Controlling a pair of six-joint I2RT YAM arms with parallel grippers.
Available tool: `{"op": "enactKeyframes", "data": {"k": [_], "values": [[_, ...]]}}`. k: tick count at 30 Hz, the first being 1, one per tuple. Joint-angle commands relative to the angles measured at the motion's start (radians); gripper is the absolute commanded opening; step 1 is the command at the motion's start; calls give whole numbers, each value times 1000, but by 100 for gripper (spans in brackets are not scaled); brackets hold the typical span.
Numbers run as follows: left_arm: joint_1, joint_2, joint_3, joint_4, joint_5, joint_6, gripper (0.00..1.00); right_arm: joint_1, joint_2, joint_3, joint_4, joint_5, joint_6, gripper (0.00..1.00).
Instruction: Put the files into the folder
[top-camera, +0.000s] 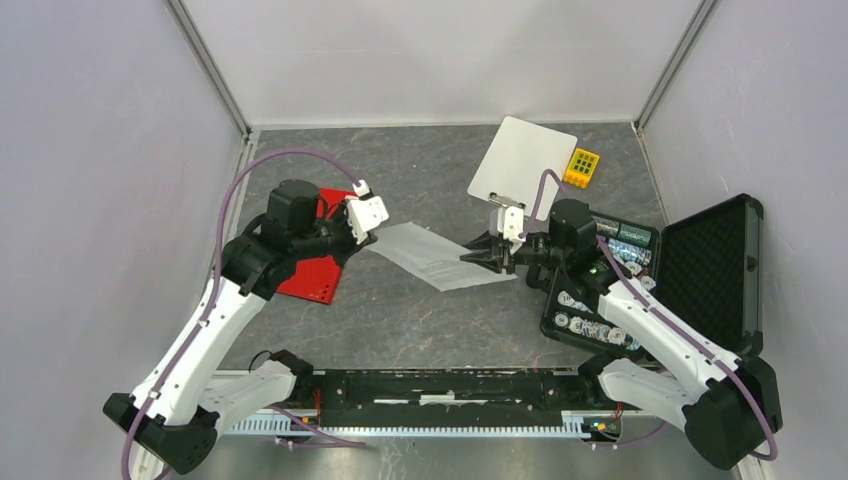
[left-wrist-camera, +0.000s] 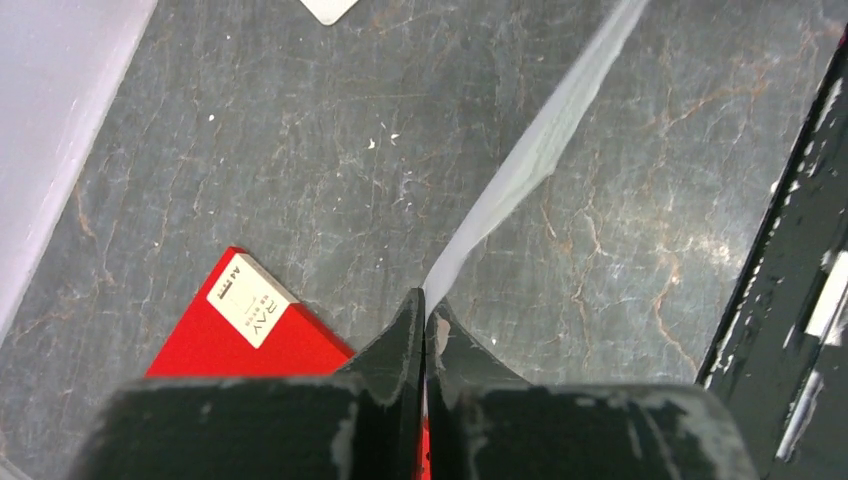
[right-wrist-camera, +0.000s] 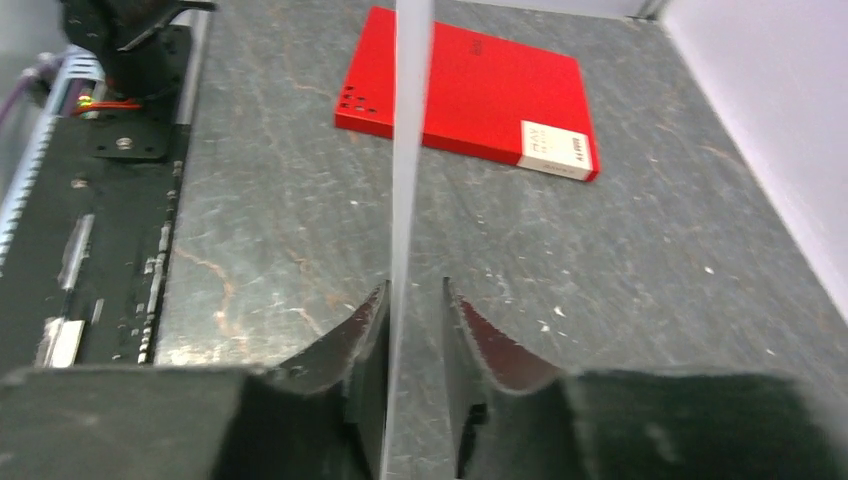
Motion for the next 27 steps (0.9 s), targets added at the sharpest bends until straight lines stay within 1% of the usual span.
{"op": "enactKeyframes", "data": {"k": [1, 2, 3, 5, 6, 9, 13, 16, 18, 21, 24, 27], "values": [[2, -17, 37, 43, 55, -151, 2, -2, 18, 13, 80, 170, 78, 42], [2, -27, 25, 57, 58, -184, 2, -2, 20, 22, 83, 235, 94, 52], [2, -38, 12, 66, 46, -208, 2, -4, 22, 28, 82, 288, 99, 57], [2, -60, -21, 102, -18, -262, 2, -3, 29, 45, 70, 364, 95, 72], [2, -72, -42, 122, -61, -301, 2, -5, 34, 55, 67, 395, 92, 80], [2, -107, -80, 176, -282, -453, 2, -11, 55, 85, 48, 470, 79, 98], [2, -128, -76, 166, -572, -664, 2, -25, 110, 135, -12, 530, 15, 98], [1, -145, -84, 157, -718, -774, 2, -44, 188, 195, -98, 610, -40, 98], [1, -156, -102, 164, -771, -794, 2, -63, 255, 245, -152, 660, -59, 98], [2, -167, -129, 173, -830, -797, 2, -111, 363, 322, -217, 672, -64, 98], [2, -182, -150, 170, -896, -767, 2, -163, 466, 391, -252, 654, -55, 97], [1, -217, -166, 177, -962, -743, 2, -212, 565, 482, -291, 610, -48, 93]]}}
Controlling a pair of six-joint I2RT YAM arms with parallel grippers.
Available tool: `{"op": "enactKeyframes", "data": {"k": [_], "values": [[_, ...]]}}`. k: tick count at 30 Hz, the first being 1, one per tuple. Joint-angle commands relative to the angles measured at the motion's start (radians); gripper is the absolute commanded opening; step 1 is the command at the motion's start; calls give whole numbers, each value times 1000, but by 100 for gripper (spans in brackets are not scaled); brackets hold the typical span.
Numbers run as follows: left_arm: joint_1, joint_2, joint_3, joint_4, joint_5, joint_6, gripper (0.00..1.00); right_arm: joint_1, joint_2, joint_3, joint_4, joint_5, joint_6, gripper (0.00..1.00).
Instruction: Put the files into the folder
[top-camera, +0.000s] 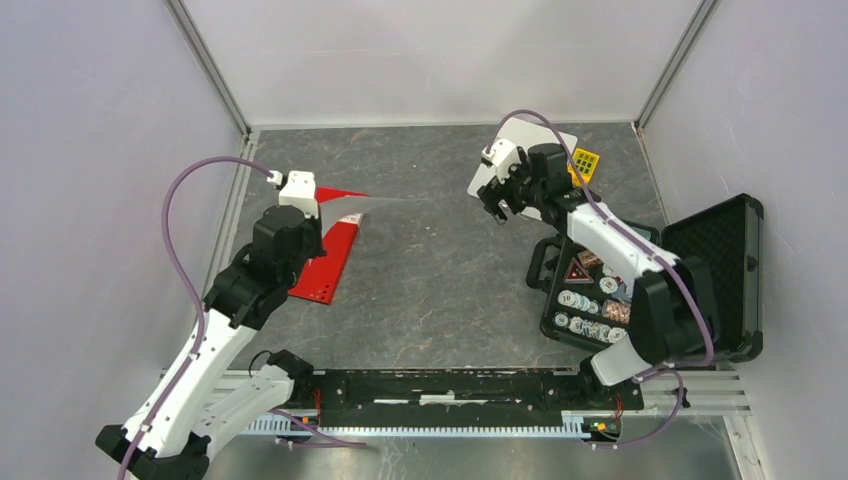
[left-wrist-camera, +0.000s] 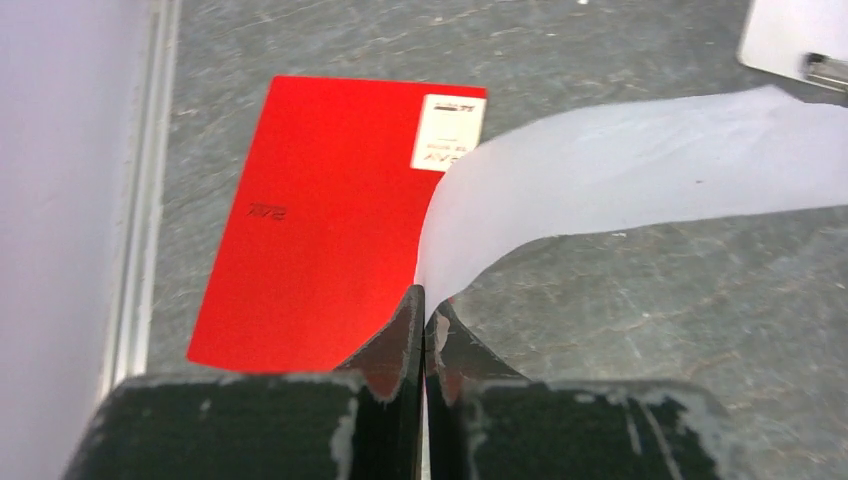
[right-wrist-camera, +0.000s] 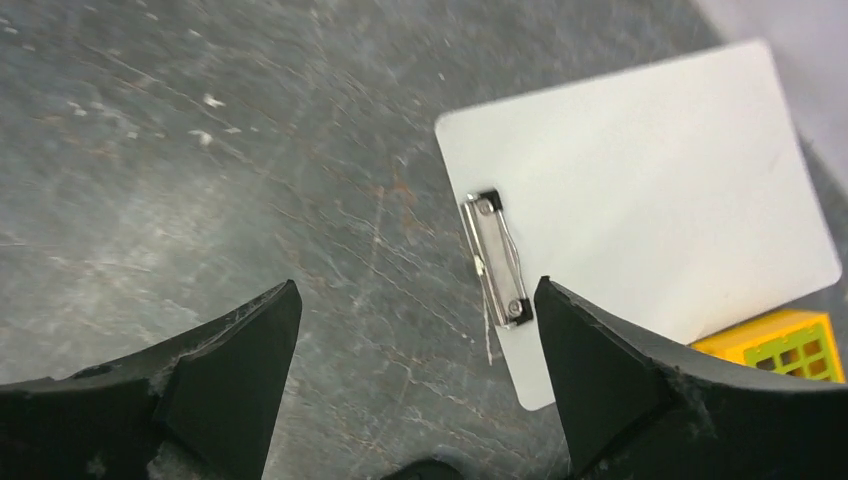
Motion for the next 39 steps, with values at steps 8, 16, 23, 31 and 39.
{"op": "enactKeyframes", "data": {"k": [8, 16, 23, 31, 39], "values": [[0, -97, -54, 51, -234, -47, 2, -99, 320, 273, -131, -10, -55, 85], [2, -118, -108, 117, -155, 10, 2, -121, 484, 400, -183, -39, -76, 79], [3, -140, -126, 126, -166, 22, 2, -128, 554, 421, -188, -62, -77, 77], [2, -94, -107, 102, -130, 26, 2, -140, 626, 491, -234, -102, -82, 75], [3, -120, -120, 106, -136, 37, 2, -164, 607, 438, -224, -85, -102, 72]]}}
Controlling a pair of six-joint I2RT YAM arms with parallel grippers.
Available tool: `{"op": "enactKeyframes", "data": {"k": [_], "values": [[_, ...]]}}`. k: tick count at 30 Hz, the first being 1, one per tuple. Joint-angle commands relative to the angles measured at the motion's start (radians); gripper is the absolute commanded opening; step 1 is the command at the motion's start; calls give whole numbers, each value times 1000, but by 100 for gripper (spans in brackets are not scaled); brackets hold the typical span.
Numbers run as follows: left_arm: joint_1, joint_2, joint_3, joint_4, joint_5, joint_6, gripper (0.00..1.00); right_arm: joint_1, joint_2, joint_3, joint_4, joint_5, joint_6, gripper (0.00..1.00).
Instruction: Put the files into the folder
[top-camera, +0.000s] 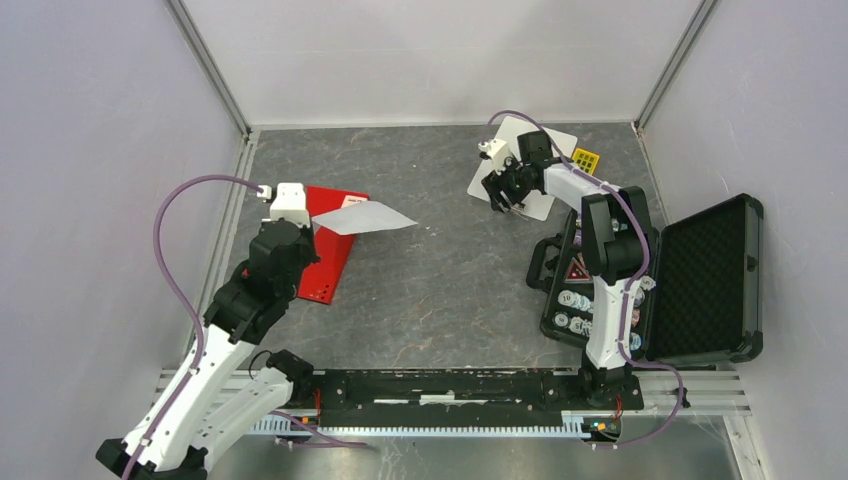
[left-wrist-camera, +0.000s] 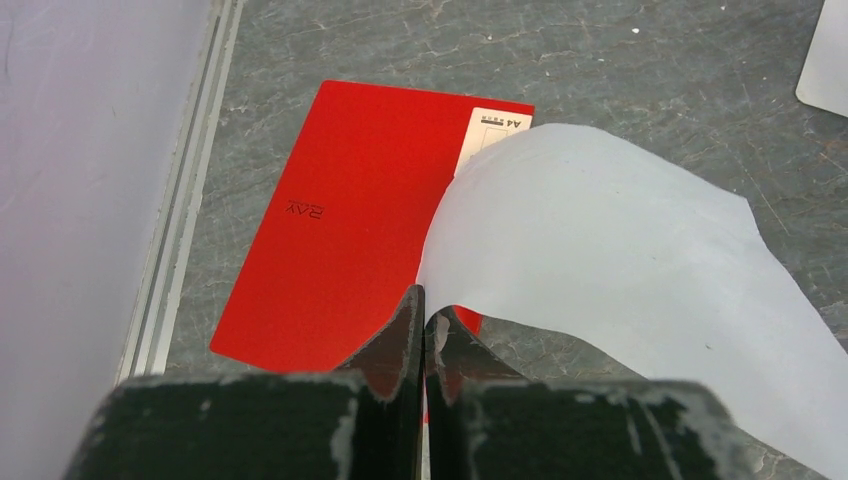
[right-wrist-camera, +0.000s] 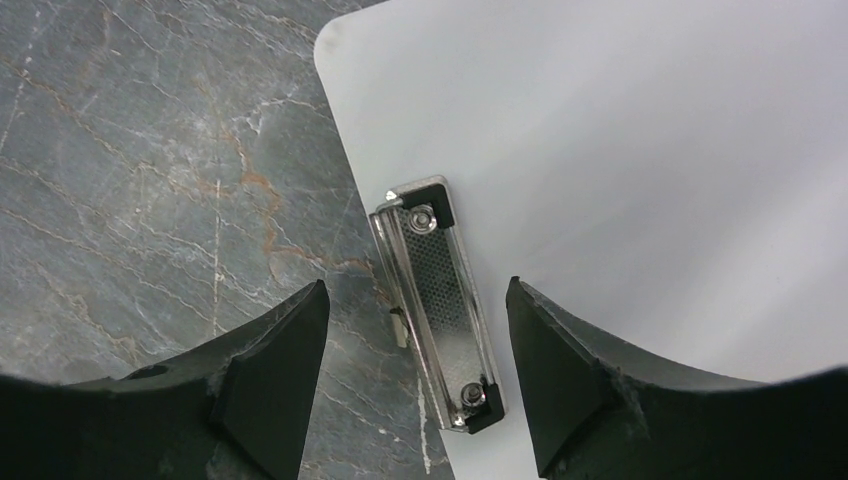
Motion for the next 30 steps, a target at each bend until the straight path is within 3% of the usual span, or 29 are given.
{"op": "enactKeyframes", "data": {"k": [1, 7, 12, 14, 22, 30], "values": [[4, -23, 4, 32, 1, 36, 2, -25, -11, -13, 2, -22, -20, 72], [4, -18, 1, 34, 9, 43, 2, -35, 15, -31, -15, -60, -16, 66], [4, -18, 0, 34, 3, 43, 2, -35, -10, -64, -6, -98, 14, 44], [4, -17, 1, 34, 2, 42, 2, -34, -27, -79, 12, -125, 40, 40], [10, -1, 8, 31, 9, 34, 2, 2, -99, -210, 203, -203, 274, 36], [12, -3, 10, 21, 8, 22, 2, 117, -120, -308, 398, -162, 474, 32]]}}
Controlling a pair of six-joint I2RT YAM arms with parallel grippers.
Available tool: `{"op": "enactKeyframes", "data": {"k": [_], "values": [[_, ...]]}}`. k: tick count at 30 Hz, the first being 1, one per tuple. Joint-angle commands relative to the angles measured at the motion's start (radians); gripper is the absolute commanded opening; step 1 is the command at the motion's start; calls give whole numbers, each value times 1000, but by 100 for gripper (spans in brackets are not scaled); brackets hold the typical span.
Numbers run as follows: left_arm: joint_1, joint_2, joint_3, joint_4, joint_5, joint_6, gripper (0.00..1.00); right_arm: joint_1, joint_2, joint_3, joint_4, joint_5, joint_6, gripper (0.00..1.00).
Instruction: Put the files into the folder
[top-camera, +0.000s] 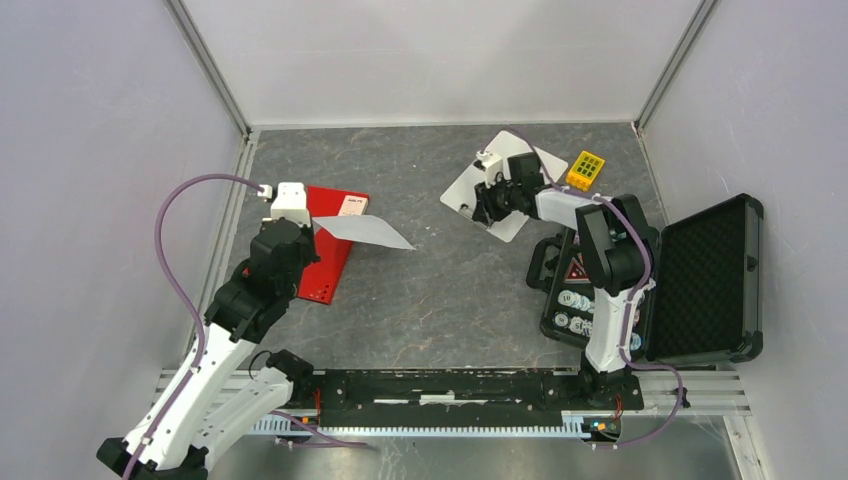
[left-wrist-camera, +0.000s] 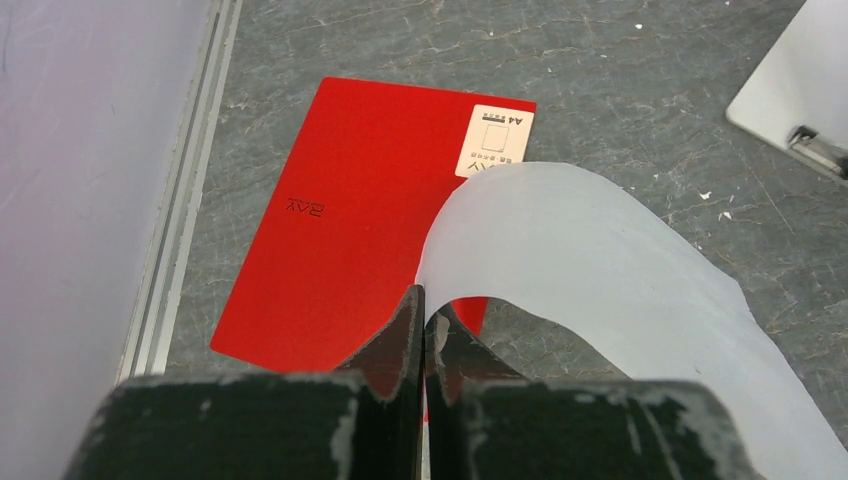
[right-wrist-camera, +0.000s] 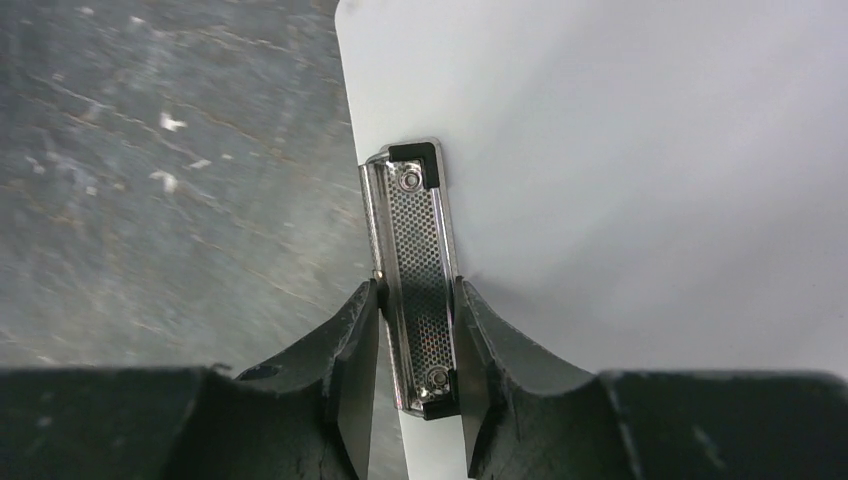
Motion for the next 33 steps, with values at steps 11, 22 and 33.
{"op": "enactKeyframes", "data": {"k": [11, 22, 33], "values": [[7, 33, 110, -53, -10, -80, 2, 290, -129, -235, 348, 211, 616, 31], [7, 108, 327, -173, -28, -168, 2, 491, -252, -476, 667, 469, 1053, 31], [7, 133, 476, -267, 130, -201, 2, 546, -374, -409, 512, 351, 478, 60]]}}
